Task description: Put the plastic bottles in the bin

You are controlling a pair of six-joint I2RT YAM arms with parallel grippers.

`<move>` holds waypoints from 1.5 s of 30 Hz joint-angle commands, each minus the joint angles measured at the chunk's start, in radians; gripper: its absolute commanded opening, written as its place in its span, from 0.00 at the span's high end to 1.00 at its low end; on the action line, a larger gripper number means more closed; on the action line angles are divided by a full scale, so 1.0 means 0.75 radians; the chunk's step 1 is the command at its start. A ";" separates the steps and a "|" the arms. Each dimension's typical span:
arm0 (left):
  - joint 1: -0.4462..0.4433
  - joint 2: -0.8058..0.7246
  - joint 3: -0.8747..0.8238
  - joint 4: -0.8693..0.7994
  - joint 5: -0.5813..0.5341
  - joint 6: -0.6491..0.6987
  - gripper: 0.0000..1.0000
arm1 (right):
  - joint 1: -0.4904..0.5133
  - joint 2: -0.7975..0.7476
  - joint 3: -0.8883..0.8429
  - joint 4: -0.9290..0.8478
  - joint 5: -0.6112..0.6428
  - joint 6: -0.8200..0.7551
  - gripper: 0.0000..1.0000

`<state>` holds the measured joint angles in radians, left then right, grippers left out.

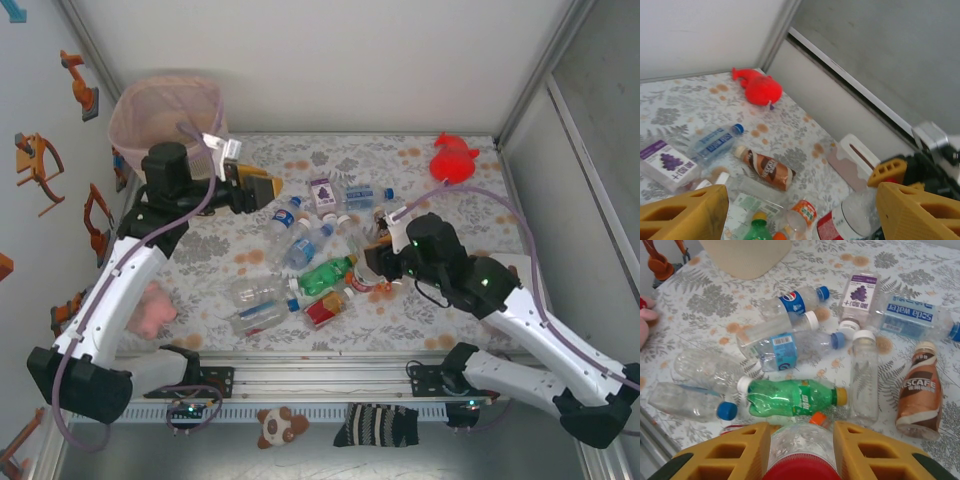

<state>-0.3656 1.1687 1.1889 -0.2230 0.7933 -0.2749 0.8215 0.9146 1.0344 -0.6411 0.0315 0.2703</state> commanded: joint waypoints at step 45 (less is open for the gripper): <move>-0.518 0.010 -0.002 -0.524 0.238 0.799 0.25 | 0.009 0.261 0.533 0.121 -0.700 0.104 0.77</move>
<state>-0.7460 1.1946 1.1572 -0.5758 0.9436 0.2852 0.8215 1.1160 1.3899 -0.5617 -0.4763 0.3424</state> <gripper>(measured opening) 0.747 0.344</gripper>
